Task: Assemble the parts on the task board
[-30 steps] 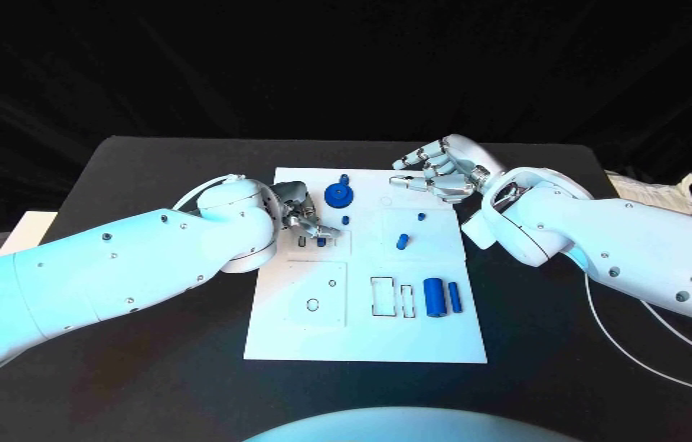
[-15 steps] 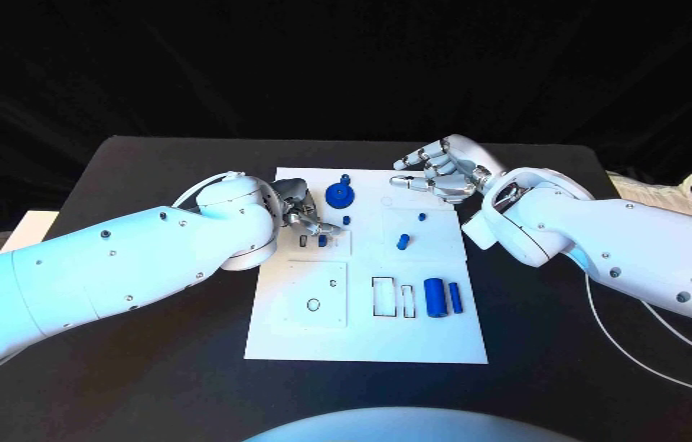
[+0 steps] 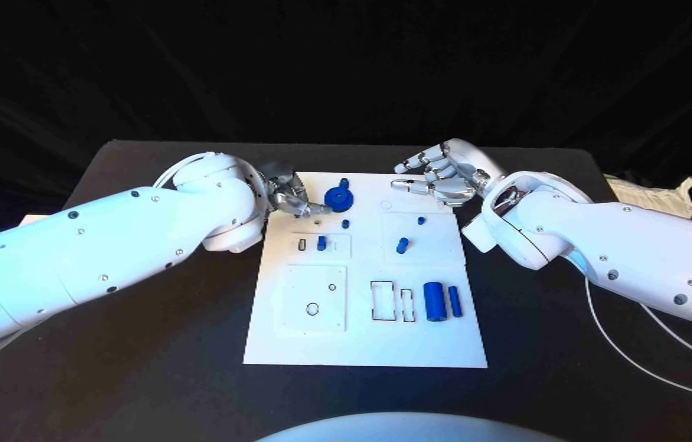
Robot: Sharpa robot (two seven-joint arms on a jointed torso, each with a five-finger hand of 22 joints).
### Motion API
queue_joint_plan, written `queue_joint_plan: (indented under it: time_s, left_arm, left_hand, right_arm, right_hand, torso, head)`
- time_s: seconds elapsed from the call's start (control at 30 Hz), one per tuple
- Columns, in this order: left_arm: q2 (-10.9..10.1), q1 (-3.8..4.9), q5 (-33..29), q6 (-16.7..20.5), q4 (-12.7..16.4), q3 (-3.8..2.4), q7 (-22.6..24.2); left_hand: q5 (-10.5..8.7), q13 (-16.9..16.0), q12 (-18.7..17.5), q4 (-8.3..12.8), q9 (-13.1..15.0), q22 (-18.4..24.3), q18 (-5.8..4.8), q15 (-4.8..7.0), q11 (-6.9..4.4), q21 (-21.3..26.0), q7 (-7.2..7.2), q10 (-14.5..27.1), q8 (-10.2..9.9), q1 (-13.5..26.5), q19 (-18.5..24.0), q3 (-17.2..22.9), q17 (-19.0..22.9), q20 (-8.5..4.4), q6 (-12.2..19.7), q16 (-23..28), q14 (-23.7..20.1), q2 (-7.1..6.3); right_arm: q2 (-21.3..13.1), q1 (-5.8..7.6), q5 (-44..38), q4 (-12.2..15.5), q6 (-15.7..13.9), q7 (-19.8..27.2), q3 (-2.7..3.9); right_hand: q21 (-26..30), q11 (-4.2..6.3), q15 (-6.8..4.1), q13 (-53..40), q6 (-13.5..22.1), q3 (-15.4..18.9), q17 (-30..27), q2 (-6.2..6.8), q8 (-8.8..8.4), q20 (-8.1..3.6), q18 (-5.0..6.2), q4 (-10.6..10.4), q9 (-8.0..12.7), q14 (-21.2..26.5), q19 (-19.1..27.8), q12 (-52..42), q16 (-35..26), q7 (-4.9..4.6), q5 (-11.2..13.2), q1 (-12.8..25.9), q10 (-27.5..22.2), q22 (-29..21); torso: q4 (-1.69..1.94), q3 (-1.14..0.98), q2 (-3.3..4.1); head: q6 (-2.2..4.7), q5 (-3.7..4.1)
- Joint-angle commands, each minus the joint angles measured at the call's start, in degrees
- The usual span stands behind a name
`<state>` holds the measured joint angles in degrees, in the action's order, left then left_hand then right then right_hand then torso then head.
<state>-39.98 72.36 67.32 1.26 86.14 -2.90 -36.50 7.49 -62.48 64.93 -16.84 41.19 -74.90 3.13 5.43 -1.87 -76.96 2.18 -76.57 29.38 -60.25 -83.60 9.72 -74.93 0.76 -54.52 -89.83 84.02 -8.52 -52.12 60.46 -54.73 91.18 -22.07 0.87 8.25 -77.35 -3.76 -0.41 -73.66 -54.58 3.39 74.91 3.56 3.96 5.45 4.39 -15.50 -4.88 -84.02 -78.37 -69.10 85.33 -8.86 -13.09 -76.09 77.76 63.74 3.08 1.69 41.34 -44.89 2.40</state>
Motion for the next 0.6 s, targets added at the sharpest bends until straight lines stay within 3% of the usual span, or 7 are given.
queue_joint_plan:
  time_s: [0.03,0.13,0.2,0.27,0.37,0.6]
  left_arm:
    - [-0.16,1.95,-9.23,-7.18,-1.82,-0.17,0.24]
    - [0.37,4.39,-10.36,-11.53,-4.70,-0.14,0.03]
    - [1.10,5.83,-9.99,-13.67,-6.81,0.20,-0.03]
    - [1.98,6.73,-9.20,-15.54,-8.86,0.51,0.02]
    - [3.54,7.41,-8.52,-17.23,-11.81,1.01,0.15]
    - [7.18,7.79,-7.47,-18.28,-17.56,2.41,0.73]
  left_hand:
    - [0.05,3.17,-3.10,0.08,-2.04,-2.47,0.65,-1.07,1.17,0.93,1.42,2.29,-2.72,-1.59,0.47,-1.04,-15.07,0.73,2.61,-0.17,5.98,0.14]
    - [-0.08,4.51,-4.12,0.03,-5.46,-2.19,0.74,-2.40,2.35,1.50,2.97,3.16,-6.04,-2.39,0.67,-4.07,-15.07,1.92,4.14,-0.17,5.98,1.20]
    - [-0.19,4.60,-4.02,0.14,-6.64,-2.23,0.79,-2.47,2.64,1.54,3.12,3.12,-6.83,-2.77,0.64,-5.25,-15.07,2.21,3.90,-0.17,5.98,1.45]
    - [-0.27,4.47,-3.59,0.03,-8.07,-2.41,0.82,-2.45,2.63,1.47,2.93,2.84,-7.32,-3.04,0.53,-6.86,-15.07,2.41,2.53,-0.17,5.98,2.16]
    - [-0.33,4.03,-2.94,0.11,-8.90,-2.69,0.77,-2.25,2.28,1.26,2.54,2.37,-7.08,-3.27,0.35,-8.15,-15.07,2.33,0.69,-0.17,5.98,2.70]
    - [-0.33,3.03,-1.68,0.12,-9.48,-3.32,0.62,-1.66,1.56,0.69,1.67,1.46,-5.97,-3.86,-0.06,-9.73,-15.07,1.84,-1.81,-0.17,5.98,3.65]
  right_arm:
    - [0.15,-0.05,-0.05,-0.18,0.78,0.51,-0.04]
    - [0.24,-0.06,-0.04,-0.43,0.74,0.47,-0.07]
    - [0.25,-0.07,-0.04,-0.56,0.72,0.45,-0.09]
    - [0.29,-0.09,-0.03,-0.67,0.69,0.43,-0.11]
    - [0.41,-0.12,-0.03,-0.77,0.65,0.44,-0.12]
    - [0.57,-0.31,-0.03,-0.84,0.62,0.53,-0.14]
  right_hand:
    - [0.29,-0.05,-0.19,0.07,-0.41,0.17,6.94,-0.22,0.05,-0.08,0.77,0.16,0.07,-4.08,0.51,0.35,-0.23,0.09,-0.22,-0.21,-0.30,-0.07]
    - [0.29,-0.05,-0.19,0.07,-0.41,0.17,6.94,-0.22,0.05,-0.08,0.77,0.16,0.07,-4.08,0.51,0.35,-0.23,0.09,-0.22,-0.21,-0.30,-0.07]
    - [0.28,-0.05,-0.19,0.03,-0.41,0.21,6.97,-0.25,0.05,-0.08,0.77,0.17,0.07,-4.09,0.49,0.30,-0.22,0.09,-0.21,-0.21,-0.27,-0.03]
    - [0.28,-0.05,-0.19,0.03,-0.41,0.21,6.97,-0.25,0.05,-0.08,0.77,0.17,0.07,-4.09,0.49,0.30,-0.22,0.09,-0.21,-0.21,-0.27,-0.03]
    - [0.28,-0.05,-0.19,0.04,-0.41,0.22,6.97,-0.27,0.05,-0.08,0.77,0.17,0.07,-4.09,0.49,0.31,-0.22,0.09,-0.21,-0.21,-0.28,-0.04]
    - [0.32,-0.05,-0.19,0.04,-0.41,0.25,6.94,-0.33,0.04,-0.08,0.78,0.15,0.07,-4.09,0.53,0.29,-0.24,0.08,-0.24,-0.17,-0.27,-0.11]
  torso:
    - [0.11,-0.06,-0.08]
    - [0.13,-0.03,-0.01]
    - [0.18,0.03,-0.05]
    - [0.16,0.06,-0.03]
    - [0.03,0.06,0.08]
    - [-0.04,0.26,0.28]
  head:
    - [0.22,-0.13]
    - [0.47,-0.27]
    - [0.52,-0.38]
    - [0.55,-0.45]
    - [0.78,-0.61]
    - [1.03,-1.08]
